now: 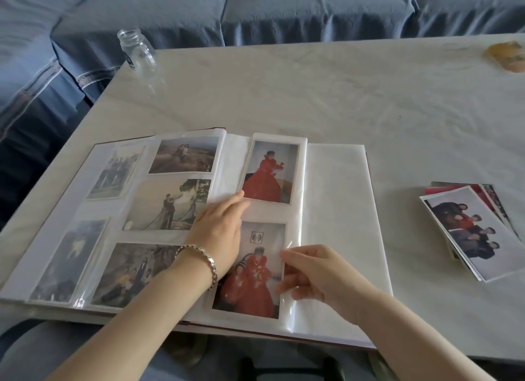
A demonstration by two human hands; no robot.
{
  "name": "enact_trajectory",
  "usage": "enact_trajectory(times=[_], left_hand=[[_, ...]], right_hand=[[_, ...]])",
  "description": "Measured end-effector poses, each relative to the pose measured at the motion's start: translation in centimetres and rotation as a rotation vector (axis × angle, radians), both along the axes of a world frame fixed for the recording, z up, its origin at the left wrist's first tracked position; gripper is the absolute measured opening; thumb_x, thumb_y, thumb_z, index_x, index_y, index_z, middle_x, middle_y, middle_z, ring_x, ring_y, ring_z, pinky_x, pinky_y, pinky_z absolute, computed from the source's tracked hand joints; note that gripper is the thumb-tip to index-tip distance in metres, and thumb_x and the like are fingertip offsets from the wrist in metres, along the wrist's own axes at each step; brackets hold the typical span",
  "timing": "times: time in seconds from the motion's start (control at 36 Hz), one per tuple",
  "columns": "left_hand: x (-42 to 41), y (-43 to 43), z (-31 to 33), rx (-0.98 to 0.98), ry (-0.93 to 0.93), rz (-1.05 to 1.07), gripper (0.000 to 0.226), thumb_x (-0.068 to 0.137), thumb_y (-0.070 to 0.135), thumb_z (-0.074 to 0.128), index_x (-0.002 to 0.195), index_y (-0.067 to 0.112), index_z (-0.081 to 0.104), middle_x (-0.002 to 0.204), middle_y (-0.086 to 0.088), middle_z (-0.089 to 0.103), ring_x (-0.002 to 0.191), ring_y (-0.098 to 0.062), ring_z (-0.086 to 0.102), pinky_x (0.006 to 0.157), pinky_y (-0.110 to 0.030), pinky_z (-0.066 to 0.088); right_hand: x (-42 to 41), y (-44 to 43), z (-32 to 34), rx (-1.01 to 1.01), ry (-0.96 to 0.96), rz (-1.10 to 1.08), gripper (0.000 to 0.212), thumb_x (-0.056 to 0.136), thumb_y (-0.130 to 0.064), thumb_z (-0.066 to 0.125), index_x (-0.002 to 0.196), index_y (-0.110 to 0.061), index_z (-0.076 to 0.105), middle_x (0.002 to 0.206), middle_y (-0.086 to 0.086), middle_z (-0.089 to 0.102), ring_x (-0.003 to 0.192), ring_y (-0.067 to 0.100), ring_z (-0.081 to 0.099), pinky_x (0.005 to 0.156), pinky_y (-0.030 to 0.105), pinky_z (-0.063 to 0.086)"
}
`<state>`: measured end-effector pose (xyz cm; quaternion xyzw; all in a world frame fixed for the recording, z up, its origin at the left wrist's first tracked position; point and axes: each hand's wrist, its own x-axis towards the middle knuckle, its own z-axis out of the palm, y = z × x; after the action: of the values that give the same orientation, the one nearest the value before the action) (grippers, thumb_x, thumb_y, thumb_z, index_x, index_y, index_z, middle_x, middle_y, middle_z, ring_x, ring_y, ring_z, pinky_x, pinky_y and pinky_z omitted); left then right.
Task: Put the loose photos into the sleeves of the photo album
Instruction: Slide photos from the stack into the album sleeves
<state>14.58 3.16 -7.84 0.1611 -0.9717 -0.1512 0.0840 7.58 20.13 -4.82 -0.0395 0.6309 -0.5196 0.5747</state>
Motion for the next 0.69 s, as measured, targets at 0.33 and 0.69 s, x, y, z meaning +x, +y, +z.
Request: enact_trajectory(times=[0.33, 0.69], left_hand=[[-1.1, 1.3, 2.8, 0.730, 0.086, 0.486, 0.054, 0.085, 0.020, 0.066, 0.133, 0.014, 0.043, 0.114, 0.009, 0.045, 0.088, 0.001, 0.047, 0.084, -0.020, 0.034], [-2.1, 0.4, 3.7, 0.850, -0.060, 0.548, 0.051, 0.083, 0.021, 0.068, 0.130, 0.010, 0.051, 0.110, -0.008, 0.062, 0.099, -0.027, 0.061, 0.090, -0.036, 0.047]], right_hand=[[-0.6, 2.4, -0.8, 0.039, 0.397, -0.042, 0.013, 0.085, -0.025, 0.065, 0.074, -0.020, 0.068, 0.056, 0.005, 0.061, 0.043, 0.009, 0.040, 0.049, 0.021, 0.034], [-0.2, 2.7, -1.4, 0.150, 0.450, -0.183, 0.010, 0.074, -0.025, 0.075, 0.079, -0.022, 0.068, 0.065, 0.001, 0.070, 0.052, 0.009, 0.061, 0.052, 0.021, 0.051]])
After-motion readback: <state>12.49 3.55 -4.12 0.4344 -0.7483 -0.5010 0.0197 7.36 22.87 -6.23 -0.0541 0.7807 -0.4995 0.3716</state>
